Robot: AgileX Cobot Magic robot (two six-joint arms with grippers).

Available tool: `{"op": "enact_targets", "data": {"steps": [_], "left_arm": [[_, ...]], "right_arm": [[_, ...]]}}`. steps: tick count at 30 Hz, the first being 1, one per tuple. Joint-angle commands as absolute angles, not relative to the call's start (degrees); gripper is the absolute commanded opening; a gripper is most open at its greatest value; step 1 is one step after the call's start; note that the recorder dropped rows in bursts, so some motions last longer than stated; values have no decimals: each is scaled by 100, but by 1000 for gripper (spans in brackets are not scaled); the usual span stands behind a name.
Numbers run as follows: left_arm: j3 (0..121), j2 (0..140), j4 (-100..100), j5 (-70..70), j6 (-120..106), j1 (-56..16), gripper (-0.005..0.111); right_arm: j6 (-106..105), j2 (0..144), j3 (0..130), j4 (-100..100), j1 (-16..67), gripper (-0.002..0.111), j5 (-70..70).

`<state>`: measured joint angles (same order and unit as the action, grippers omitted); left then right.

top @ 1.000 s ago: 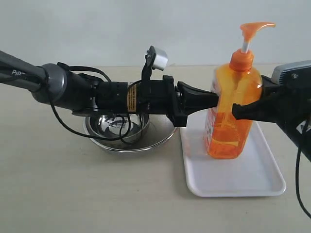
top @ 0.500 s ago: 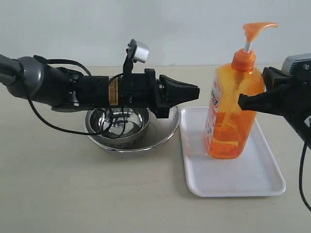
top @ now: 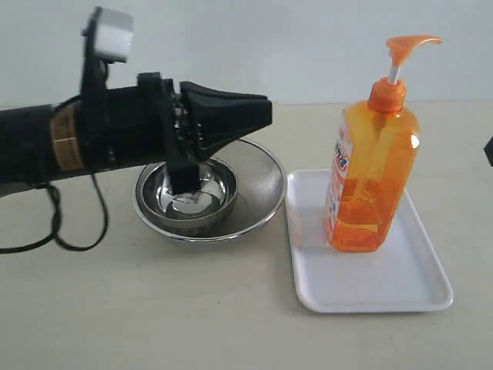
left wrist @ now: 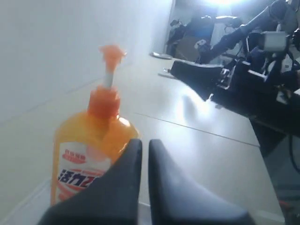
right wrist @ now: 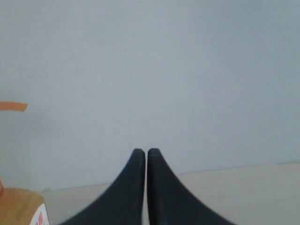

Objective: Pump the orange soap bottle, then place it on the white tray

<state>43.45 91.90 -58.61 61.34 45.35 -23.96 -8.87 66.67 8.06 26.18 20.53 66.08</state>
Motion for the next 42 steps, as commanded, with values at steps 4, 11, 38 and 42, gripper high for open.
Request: {"op": "enact_targets", "data": {"steps": [4,11,38,42], "left_arm": [[3233,7115,-5434,5805,4851,-2366,5],[2729,5402,-5402,5650,5343,-2366,5],[2464,2458,-5521,3318,5665,-1904,5],[2174,1546,-5477,1218,6423,-1545,5]], "right_arm": [[-939,6464,745,2774,2056,0,5736],[-939,6464,745,2774,2056,0,5708],[-904,6464,745,2786,2056,0,5722],[-904,6464,745,2786,2056,0,5722]]}}
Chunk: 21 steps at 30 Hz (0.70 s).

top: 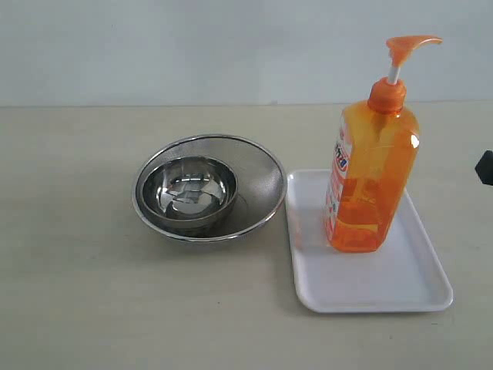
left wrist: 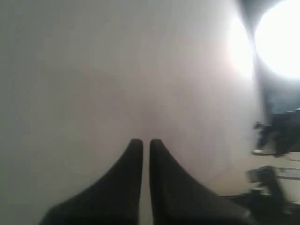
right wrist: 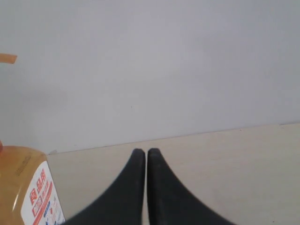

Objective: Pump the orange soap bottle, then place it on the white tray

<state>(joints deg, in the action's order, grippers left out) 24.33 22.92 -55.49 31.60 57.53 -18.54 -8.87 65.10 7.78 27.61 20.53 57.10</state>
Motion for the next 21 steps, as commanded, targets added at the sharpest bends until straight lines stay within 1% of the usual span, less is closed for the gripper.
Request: {"op": "enact_targets", "data": {"steps": [1,3,4,7,11,18,21], "left_arm": [[2104,1361,-5477,861,6560,-1460,5],[1910,928,-5477,233,6726,-1238,5],[1698,542,-5477,0,6729,-1010,5],[1392,49,-5477,0,6729,-711,5],[988,0,-5477,0,6751,-382,5],[448,0,-5477,0,6909,-261,5],[0,0,-5477,0,7068,-261,5]], "right_arm": [[-904,6464,745,2786,2056,0,5722],[-904,6464,745,2786,2056,0,5722],[-904,6464,745,2786,2056,0,5722],[-904,6464,745,2786,2056,0,5722],[-904,6464,745,2786,2056,0,5751],[-904,6464,745,2786,2056,0,5751],[-904,6464,745,2786,2056,0,5751]]}}
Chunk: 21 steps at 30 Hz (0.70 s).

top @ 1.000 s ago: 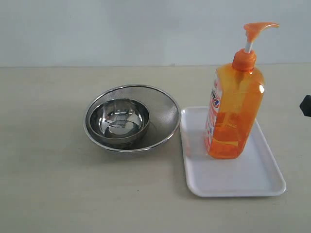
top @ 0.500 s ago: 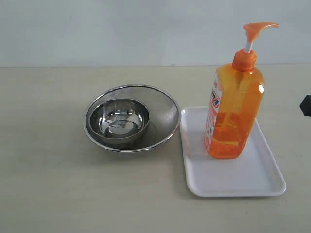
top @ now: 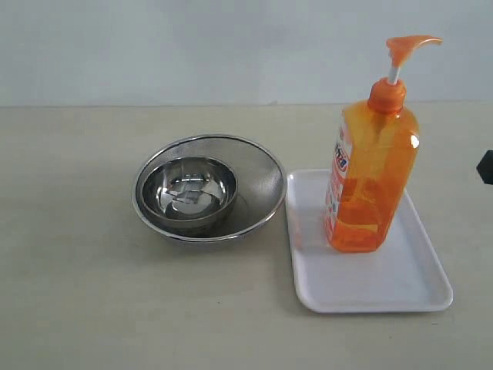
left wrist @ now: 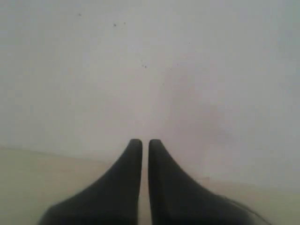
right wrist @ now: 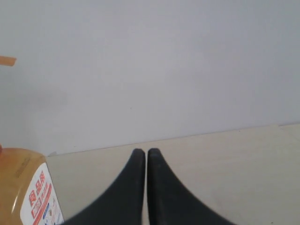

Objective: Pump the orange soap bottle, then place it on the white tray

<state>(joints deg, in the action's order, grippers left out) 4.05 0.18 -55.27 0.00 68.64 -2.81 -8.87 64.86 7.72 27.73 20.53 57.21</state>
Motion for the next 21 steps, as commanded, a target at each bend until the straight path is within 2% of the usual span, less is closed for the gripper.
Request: {"op": "enact_targets", "data": {"steps": [1,10,15,21], "left_arm": [[0,0,-5477,0,7124,-261,5],[0,0,-4845,676,7404,-261,5],[0,0,-1422,334,3991,-261,5],[0,0,-220,-1587,441,-261,5]], "right_arm": [[-904,6464,745,2786,2056,0,5751],[-904,6464,745,2786,2056,0,5751],[-904,6464,745,2786,2056,0,5751],[-904,6464,745,2786,2056,0,5751]]}}
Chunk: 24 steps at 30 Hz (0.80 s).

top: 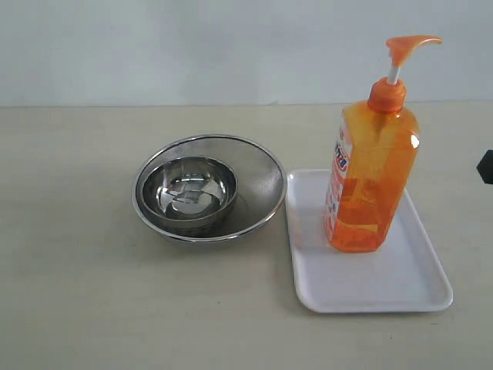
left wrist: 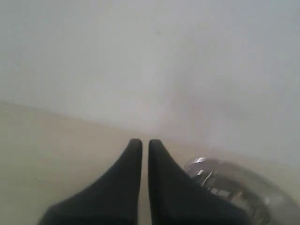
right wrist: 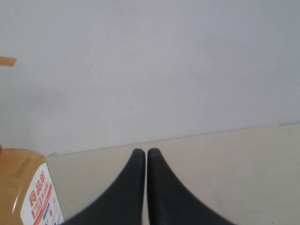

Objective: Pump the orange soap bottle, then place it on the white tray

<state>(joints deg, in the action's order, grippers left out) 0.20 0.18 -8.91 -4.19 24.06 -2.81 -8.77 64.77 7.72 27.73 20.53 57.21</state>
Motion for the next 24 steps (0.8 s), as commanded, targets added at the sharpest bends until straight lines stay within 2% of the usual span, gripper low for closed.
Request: {"op": "enact_targets", "data": {"steps": [1,24], "left_arm": [[0,0,-190,-1638,439,-261,5],[0,0,108,-1743,464,-261,5]], "right_arm": [[-904,6464,745,2786,2056,0,5726],[-904,6464,745,2786,2056,0,5712]]}}
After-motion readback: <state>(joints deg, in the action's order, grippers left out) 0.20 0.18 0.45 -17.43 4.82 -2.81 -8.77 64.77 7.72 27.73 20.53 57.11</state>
